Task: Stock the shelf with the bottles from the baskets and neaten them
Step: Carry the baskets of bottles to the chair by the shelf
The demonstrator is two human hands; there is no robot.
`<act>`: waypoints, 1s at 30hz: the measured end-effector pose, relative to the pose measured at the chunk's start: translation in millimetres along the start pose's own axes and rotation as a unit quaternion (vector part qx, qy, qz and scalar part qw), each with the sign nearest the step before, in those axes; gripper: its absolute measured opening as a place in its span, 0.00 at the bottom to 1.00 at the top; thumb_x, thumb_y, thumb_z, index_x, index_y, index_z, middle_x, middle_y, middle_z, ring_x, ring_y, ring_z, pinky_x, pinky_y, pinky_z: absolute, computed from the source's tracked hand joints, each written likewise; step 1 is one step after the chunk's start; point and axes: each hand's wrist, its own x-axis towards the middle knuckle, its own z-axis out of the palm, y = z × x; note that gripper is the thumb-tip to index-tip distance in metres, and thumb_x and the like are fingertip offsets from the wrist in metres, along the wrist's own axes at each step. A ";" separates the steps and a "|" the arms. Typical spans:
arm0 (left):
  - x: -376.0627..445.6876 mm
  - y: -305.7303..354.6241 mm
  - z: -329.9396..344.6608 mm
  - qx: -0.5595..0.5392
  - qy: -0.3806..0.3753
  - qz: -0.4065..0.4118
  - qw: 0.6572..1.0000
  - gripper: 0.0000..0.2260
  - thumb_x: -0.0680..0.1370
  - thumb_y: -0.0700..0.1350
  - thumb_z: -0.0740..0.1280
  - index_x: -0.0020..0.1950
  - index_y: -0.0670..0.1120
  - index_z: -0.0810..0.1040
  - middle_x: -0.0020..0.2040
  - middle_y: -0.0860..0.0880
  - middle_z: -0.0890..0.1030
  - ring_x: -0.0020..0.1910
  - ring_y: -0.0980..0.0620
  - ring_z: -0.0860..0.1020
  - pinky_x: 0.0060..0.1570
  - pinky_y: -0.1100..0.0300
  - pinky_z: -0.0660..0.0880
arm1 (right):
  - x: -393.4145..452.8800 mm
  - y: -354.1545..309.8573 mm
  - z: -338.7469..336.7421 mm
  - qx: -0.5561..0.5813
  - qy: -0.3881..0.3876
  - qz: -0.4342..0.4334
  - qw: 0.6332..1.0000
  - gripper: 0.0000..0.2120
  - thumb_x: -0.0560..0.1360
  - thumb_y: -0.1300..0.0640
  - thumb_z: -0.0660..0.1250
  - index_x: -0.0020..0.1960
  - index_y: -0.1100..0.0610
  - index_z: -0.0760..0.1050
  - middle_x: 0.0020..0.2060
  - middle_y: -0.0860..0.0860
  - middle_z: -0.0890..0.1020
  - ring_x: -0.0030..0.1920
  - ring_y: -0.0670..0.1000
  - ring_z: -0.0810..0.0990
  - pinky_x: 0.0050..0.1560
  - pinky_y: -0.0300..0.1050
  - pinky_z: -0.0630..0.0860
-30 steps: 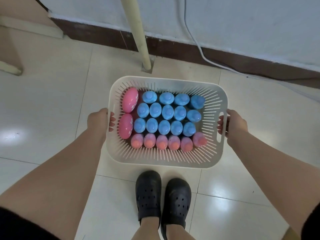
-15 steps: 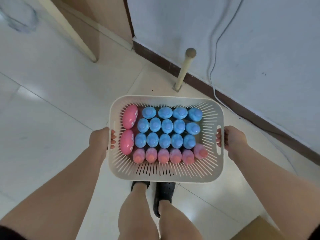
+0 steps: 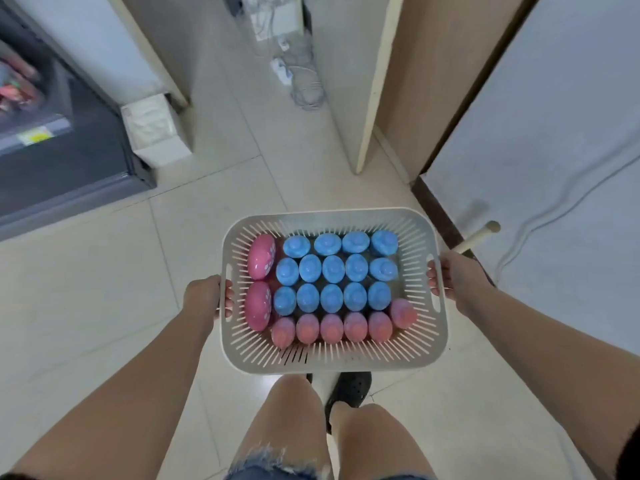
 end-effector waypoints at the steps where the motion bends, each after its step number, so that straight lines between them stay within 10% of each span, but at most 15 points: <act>1: -7.5 -5.1 -20.8 -0.013 0.014 -0.006 1.000 0.11 0.74 0.37 0.57 0.34 0.40 0.74 0.19 0.47 0.73 0.16 0.50 0.69 0.27 0.60 0.67 | -11.5 -5.9 14.0 -0.020 -0.014 -0.009 1.000 0.11 0.72 0.61 0.56 0.35 0.61 0.73 0.26 0.55 0.74 0.26 0.53 0.70 0.30 0.42 0.68; 14: -71.2 -156.7 -307.2 -0.229 0.249 -0.158 0.928 0.13 0.74 0.35 0.55 0.31 0.38 0.72 0.16 0.46 0.70 0.15 0.50 0.68 0.25 0.59 0.68 | -169.8 17.7 319.2 -0.294 -0.255 -0.102 0.915 0.09 0.71 0.62 0.58 0.36 0.62 0.74 0.23 0.54 0.75 0.22 0.52 0.70 0.27 0.39 0.67; 30: -113.7 -284.8 -515.6 -0.460 0.424 -0.271 0.731 0.12 0.74 0.35 0.55 0.33 0.39 0.72 0.29 0.43 0.72 0.25 0.47 0.68 0.27 0.59 0.67 | -349.9 135.7 662.0 -0.521 -0.456 -0.146 0.707 0.08 0.72 0.61 0.61 0.35 0.61 0.73 0.28 0.56 0.74 0.26 0.53 0.70 0.28 0.40 0.68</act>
